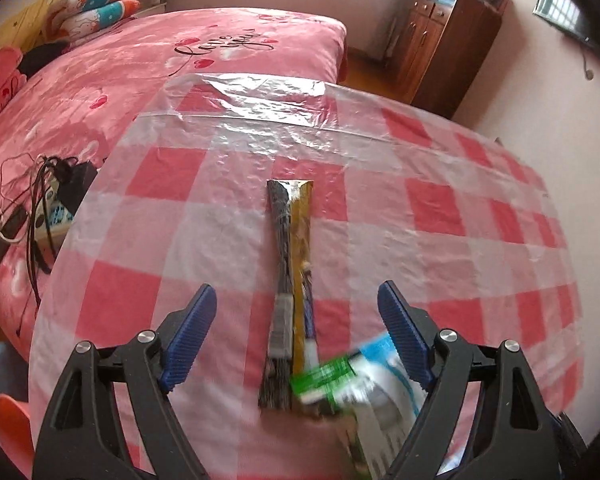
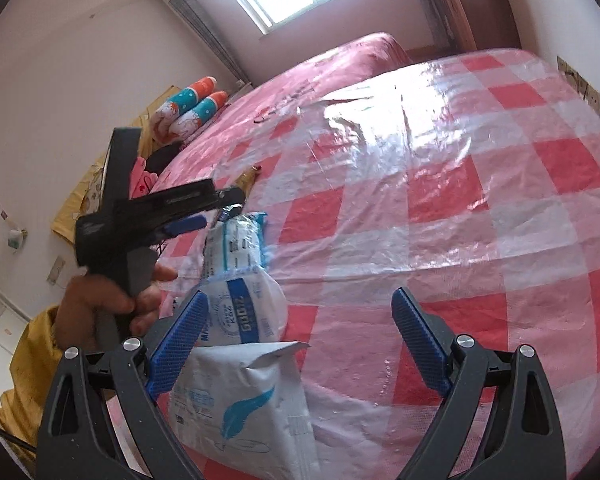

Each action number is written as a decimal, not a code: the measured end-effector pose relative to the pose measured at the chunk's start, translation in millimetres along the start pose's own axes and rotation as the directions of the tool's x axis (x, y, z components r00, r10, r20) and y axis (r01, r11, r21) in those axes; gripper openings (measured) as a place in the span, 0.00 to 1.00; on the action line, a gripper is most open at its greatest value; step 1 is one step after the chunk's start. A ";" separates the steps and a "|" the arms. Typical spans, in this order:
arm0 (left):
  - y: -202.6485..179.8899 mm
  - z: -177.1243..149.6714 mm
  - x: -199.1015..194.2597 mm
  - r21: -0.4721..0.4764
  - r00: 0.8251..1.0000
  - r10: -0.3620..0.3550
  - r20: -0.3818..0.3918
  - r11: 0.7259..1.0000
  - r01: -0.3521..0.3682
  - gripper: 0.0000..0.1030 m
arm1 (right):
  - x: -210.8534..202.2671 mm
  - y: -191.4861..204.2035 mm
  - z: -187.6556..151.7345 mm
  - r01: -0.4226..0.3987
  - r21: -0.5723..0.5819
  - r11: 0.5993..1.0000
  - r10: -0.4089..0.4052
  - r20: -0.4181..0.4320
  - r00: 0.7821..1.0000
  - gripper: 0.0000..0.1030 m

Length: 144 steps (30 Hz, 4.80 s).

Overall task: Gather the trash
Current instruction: 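Grasp the snack stick with the left tool while the right grasps the white MAGICDAY wipes pack, then carry the snack stick and wipes pack over the orange bucket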

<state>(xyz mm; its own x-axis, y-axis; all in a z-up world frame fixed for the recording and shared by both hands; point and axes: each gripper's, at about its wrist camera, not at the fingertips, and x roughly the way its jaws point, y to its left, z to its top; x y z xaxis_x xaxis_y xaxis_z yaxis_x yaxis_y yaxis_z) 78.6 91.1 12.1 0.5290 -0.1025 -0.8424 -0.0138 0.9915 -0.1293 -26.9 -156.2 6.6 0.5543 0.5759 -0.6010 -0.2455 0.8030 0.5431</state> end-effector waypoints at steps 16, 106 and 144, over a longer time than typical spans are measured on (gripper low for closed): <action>-10.1 -10.9 -2.0 0.065 0.998 0.045 0.044 0.997 -0.048 0.20 | 11.1 15.8 -6.3 -0.118 -0.051 0.992 0.112 -0.118 0.987 0.89; 97.0 -155.9 -118.6 0.000 0.968 -0.212 0.130 0.977 0.214 0.15 | 40.2 115.4 -10.6 0.192 -0.359 0.914 -0.200 0.013 0.980 0.92; 123.3 -157.7 -121.7 -0.048 0.970 -0.168 0.173 0.983 0.179 0.19 | 60.9 163.1 -40.5 0.143 -0.452 0.881 -0.182 -0.043 0.982 0.92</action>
<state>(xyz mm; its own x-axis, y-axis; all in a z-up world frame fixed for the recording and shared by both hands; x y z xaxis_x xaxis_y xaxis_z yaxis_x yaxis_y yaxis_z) -121.3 213.3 16.2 0.6628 -0.2525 -0.7049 0.0401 0.9521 -0.3033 -65.4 15.9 34.9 0.5553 0.4263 -0.7141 -0.4959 0.8590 0.1272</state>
